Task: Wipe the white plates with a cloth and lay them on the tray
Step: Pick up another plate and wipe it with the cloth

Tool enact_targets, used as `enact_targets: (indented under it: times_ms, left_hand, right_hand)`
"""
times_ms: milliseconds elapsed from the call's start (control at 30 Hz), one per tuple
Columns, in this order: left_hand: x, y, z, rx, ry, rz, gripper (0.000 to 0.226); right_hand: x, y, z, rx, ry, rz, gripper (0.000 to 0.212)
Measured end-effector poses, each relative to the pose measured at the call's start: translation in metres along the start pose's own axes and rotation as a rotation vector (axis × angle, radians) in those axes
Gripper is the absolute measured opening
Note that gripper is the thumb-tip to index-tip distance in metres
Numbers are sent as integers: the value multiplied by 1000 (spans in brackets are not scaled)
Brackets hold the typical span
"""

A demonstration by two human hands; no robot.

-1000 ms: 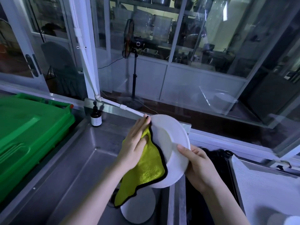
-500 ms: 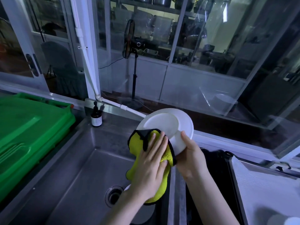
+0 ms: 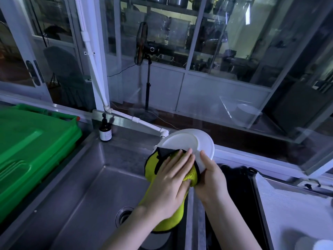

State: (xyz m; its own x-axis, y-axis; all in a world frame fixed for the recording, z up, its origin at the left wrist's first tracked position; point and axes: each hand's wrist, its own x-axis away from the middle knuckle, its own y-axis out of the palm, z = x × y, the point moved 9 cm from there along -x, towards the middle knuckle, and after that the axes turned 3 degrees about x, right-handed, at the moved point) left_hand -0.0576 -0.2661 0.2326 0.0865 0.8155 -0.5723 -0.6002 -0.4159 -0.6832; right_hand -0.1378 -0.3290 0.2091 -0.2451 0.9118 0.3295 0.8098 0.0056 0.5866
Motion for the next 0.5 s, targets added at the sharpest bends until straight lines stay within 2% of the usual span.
enact_targets:
  times_ms: [133,233,300,400,500]
  left_hand:
    - [5,9,-1,-52,70,-94,61]
    - [4,8,-4,14,70,-72,60]
    - [0,1,-18,159,-15,-18,55]
    - [-4,-9,-55,391,-250,56,50]
    - [-8,-13,-70,400,-357,41,53]
  right_hand:
    - [-4,-5,-4,27,13,41,39]
    - [-1,-4,-4,49,13,22,41]
    - [1,-6,-7,71,-19,0,40]
    - [7,-9,-11,163,-58,-27,40]
    - [13,-10,-14,217,-84,-64,38]
